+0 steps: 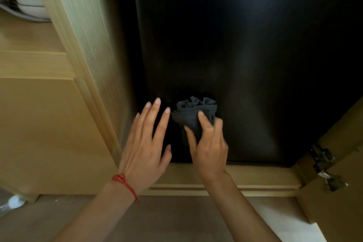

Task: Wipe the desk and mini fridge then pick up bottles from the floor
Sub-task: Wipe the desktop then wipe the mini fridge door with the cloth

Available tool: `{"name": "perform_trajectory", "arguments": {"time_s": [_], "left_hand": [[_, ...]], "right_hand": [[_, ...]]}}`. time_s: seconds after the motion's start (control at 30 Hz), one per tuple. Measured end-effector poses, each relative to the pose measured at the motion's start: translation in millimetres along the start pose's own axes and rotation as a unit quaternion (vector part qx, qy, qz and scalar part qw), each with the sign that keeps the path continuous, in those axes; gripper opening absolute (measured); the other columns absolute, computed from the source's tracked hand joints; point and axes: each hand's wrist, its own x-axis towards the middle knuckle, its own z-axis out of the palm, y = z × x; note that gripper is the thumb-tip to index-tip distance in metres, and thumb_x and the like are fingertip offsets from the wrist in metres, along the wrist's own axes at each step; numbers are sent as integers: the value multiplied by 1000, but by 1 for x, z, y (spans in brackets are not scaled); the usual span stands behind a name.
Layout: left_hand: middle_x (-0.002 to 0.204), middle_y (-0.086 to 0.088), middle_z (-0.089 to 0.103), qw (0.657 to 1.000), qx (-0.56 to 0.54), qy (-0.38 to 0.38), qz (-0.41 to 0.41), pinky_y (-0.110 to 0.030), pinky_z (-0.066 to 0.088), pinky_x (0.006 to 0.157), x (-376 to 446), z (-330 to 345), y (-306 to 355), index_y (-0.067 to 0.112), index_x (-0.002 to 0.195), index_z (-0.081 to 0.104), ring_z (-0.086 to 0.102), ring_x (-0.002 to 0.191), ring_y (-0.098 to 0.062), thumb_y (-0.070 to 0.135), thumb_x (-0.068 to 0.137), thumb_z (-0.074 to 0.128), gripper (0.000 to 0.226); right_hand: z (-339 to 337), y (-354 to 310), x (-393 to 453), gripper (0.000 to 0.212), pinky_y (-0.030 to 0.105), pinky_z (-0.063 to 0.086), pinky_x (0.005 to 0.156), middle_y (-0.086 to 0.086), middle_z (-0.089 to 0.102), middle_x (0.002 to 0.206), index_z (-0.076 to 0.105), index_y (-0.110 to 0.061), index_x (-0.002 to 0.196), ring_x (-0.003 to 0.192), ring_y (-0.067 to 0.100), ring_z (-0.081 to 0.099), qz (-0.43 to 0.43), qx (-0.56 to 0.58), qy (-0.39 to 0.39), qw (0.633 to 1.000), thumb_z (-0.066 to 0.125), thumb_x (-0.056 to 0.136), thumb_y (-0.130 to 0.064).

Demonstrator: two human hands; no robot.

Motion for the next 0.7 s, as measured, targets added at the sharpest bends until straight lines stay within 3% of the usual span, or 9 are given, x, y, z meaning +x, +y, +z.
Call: {"name": "perform_trajectory", "arguments": {"time_s": [0.1, 0.2, 0.27, 0.4, 0.53, 0.7], "left_hand": [[153, -14, 9, 999, 2, -40, 0, -43, 18, 111, -15, 7, -1, 10, 145, 14, 9, 142, -28, 29, 83, 41, 70], [152, -12, 11, 998, -1, -55, -11, -44, 19, 113, -23, 8, 0, 11, 145, 15, 9, 141, -26, 24, 82, 53, 75], [151, -13, 14, 998, -5, -61, -18, -47, 23, 110, -27, 8, 3, 10, 144, 17, 11, 140, -26, 23, 81, 58, 76], [149, -14, 23, 997, -8, -79, -18, -48, 23, 108, -30, 11, 8, 10, 143, 18, 13, 139, -25, 33, 84, 36, 66], [148, -13, 27, 996, -21, -84, -20, -48, 24, 108, -36, 22, 15, 10, 142, 22, 15, 139, -26, 33, 83, 37, 65], [149, -12, 27, 992, -47, -103, -50, -47, 22, 110, -64, 35, 35, 12, 142, 23, 15, 139, -25, 36, 86, 39, 63]], "right_hand": [[-5, 2, -6, 35, 23, 49, 50, 11, 47, 100, 40, -11, 118, 71, 23, 63, 33, 20, -28, 999, 50, 91, -32], [-19, -4, -15, 42, 9, 43, 65, 6, 54, 103, 41, -13, 120, 87, 7, 54, 151, 103, -49, 982, 60, 86, -29], [-30, -9, -25, 45, -1, 36, 77, -7, 50, 109, 44, -17, 122, 96, -7, 46, 265, 188, -62, 944, 66, 84, -24], [-46, -2, -44, 44, 1, 41, 76, -28, 48, 105, 40, -43, 103, 95, -20, 49, 406, 266, -68, 871, 70, 80, -20], [-58, 14, -57, 43, 5, 46, 71, -25, 51, 103, 43, -41, 102, 94, -12, 53, 455, 276, -95, 841, 70, 80, -18], [-81, 20, -84, 42, 3, 46, 69, -27, 48, 102, 45, -30, 109, 89, -22, 50, 474, 274, -130, 827, 70, 80, -12]]}}
